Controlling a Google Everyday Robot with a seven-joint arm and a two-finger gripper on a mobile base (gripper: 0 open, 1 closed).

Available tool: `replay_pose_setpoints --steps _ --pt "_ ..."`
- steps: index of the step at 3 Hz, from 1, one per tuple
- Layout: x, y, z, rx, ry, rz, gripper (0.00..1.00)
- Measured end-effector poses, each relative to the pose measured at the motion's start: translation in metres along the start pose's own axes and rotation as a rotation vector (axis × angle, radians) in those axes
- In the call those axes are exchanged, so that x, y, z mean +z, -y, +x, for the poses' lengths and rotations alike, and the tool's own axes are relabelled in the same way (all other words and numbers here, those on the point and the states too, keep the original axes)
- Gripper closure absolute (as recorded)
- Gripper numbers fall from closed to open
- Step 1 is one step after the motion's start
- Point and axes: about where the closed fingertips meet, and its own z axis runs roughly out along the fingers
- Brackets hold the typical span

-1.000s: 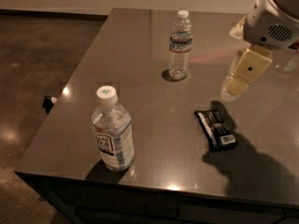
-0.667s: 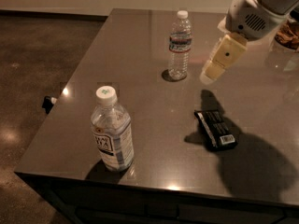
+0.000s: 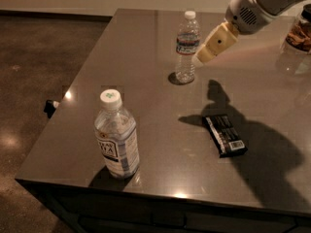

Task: Move water bottle near blue plastic bottle

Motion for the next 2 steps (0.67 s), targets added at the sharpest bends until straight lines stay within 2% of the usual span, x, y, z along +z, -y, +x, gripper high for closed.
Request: replay_pose_setpoints --steps 2 --pt "0.034 0.019 -0.033 0.08 0.126 -0.009 0.0"
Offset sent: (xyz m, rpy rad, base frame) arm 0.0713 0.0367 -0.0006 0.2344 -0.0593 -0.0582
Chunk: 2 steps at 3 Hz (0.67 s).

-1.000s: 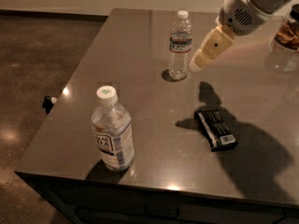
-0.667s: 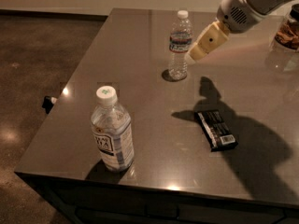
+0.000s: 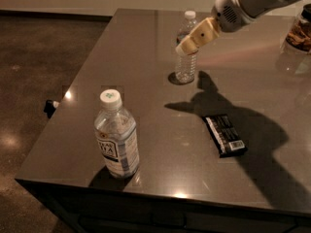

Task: Move water bottle near blue plastic bottle

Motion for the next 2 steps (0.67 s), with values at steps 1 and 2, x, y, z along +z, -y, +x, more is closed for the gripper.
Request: replay_pose_setpoints --steps 1,2 --pt "0.014 0.003 -0.017 0.013 0.047 -0.02 0.0" --pt "0.025 0.005 -0.029 0.018 0.069 -0.037 0.0"
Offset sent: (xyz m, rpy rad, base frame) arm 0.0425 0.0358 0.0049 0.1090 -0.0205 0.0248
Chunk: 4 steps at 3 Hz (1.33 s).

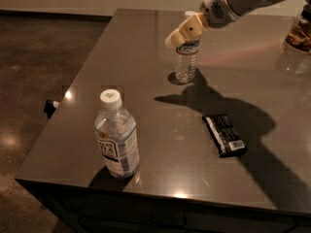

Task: Move water bottle near blue plastic bottle

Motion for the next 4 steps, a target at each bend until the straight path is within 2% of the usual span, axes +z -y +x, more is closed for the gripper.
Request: replay_pose_setpoints --steps 2,3,4 --pt "0.009 0.006 -0.004 0.006 -0.006 -0.008 0.48" --pt "0.0 -0.007 -0.013 -0.029 0.014 -0.053 0.72" --pt "-0.015 -0.036 -0.022 -0.094 0.042 -0.111 0.95"
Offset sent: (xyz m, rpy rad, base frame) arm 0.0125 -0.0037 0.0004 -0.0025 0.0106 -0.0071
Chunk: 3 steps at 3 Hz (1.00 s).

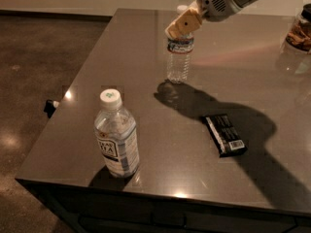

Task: Move water bottle near blue plastic bottle

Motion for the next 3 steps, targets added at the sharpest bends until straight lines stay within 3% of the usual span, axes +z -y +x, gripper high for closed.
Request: replay_pose_setpoints --steps 1,3 --pt "-0.007 -0.04 -0.009 -0.092 0.032 -0.074 1.0" --pt "-0.004 -0.114 -0.011 -0.335 0.053 -0.237 1.0"
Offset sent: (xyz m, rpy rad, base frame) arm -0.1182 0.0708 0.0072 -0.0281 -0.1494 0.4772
